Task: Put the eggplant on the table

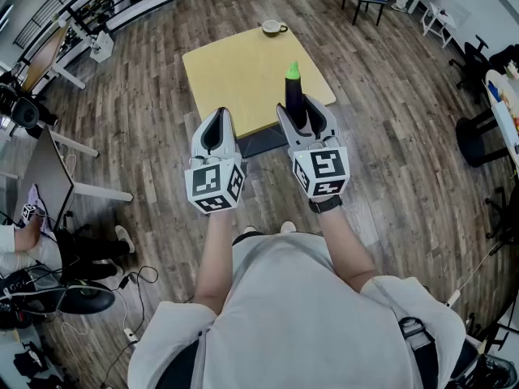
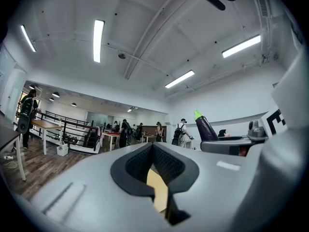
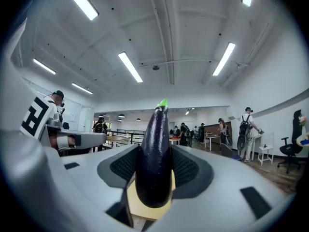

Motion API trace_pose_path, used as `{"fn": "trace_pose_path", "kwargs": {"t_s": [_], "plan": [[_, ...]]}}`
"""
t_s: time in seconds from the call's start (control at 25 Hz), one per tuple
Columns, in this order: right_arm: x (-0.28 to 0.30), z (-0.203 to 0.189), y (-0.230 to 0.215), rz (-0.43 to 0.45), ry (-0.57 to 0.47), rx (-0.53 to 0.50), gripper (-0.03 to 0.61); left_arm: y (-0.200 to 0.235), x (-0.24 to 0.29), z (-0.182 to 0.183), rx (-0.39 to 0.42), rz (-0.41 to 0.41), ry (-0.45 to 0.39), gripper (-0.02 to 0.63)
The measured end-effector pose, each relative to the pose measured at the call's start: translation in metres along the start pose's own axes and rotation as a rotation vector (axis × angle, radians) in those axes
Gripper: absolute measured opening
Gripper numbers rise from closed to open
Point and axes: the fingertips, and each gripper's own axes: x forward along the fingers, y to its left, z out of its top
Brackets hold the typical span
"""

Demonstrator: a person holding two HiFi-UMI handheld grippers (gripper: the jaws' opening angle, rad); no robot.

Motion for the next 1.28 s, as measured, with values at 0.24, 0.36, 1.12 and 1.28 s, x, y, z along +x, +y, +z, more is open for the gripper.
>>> {"fn": "trace_pose_path", "kwargs": {"t_s": [0.24,0.36,1.12,1.28], "plan": [[-0.011,-0.004,-0.017,0.006,-0.019,0.017,0.207,-0.021,-0.002,-0.019,-0.002,-0.001,0.026,0.009],[-0.010,-0.011,-0.018,0.023,-0.009,0.010,0.207,-0.023,0.001,-0.032,-0.013,0.007,0.055,0.009],[0.188,-0.008,-0.040,0.066,0.019,-0.017,0.207,0.090,0.166,0.004,0.027,0.002,-0.031,0.008],[0.243,-0.009,-0.031,0.079,0.029,-0.028,0.207,0.125,0.210,-0.004,0.076,0.021,0.015,0.009]]}}
